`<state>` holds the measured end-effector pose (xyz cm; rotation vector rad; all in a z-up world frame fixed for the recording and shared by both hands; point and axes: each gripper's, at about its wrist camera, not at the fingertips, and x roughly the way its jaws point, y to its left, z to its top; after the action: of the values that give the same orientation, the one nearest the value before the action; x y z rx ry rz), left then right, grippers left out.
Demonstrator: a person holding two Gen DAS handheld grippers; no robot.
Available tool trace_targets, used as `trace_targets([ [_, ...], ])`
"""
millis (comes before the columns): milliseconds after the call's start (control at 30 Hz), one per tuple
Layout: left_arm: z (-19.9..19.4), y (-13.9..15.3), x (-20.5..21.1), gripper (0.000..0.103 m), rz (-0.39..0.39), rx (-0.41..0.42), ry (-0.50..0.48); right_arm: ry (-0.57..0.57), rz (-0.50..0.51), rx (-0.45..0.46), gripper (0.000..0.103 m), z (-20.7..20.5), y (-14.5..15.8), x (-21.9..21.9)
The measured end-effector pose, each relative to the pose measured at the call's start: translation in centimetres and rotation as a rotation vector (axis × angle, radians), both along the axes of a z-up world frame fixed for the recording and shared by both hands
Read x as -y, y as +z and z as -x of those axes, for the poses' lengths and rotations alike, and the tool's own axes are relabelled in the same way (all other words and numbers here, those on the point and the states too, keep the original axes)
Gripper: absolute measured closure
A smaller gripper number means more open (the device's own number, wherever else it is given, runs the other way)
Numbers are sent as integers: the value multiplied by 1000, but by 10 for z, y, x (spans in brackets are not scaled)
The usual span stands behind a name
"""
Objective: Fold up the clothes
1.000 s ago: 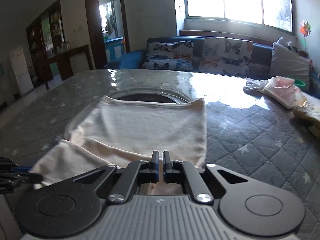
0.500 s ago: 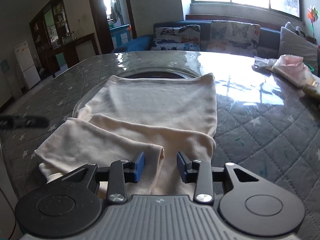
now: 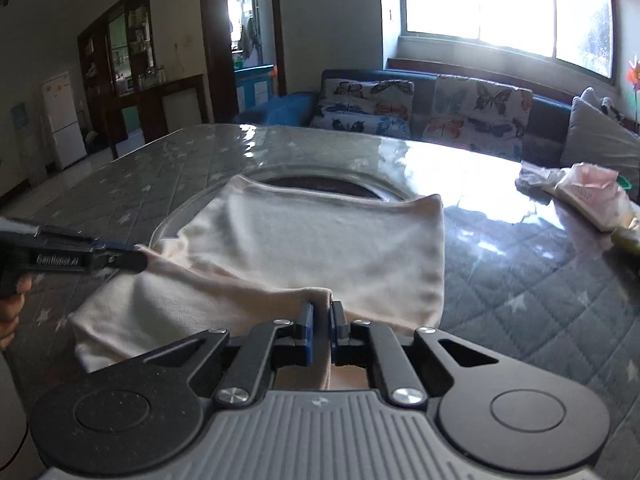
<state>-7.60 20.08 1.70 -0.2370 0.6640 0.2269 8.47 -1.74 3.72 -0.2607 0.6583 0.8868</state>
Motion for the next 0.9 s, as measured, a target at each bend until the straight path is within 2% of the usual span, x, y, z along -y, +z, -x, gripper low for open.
trace_targets([
  [100, 0, -3, -4, 87, 15, -5, 7, -1, 39, -10, 91, -5, -9, -4],
  [133, 1, -2, -4, 83, 13, -1, 11, 3, 38, 0, 88, -4, -9, -2],
  [233, 7, 10, 0, 82, -23, 24, 23, 33, 10, 30, 87, 4, -1, 4],
  [367, 9, 24, 17, 82, -32, 65, -56, 109, -10, 16, 87, 16, 4, 5],
  [533, 5, 10, 44, 82, -82, 12, -165, 143, 44, -1, 87, 25, -12, 6],
  [633, 4, -4, 50, 78, -111, -33, -179, 152, 61, 39, 83, 33, -11, 15],
  [700, 6, -8, 50, 74, -114, -33, -184, 158, 65, 73, 83, 39, -7, 20],
  [733, 7, -8, 51, 71, -117, -32, -189, 159, 60, 73, 83, 40, -5, 22],
  [900, 13, 1, 58, 71, -143, -32, -223, 160, 71, 56, 83, 39, -16, 20],
])
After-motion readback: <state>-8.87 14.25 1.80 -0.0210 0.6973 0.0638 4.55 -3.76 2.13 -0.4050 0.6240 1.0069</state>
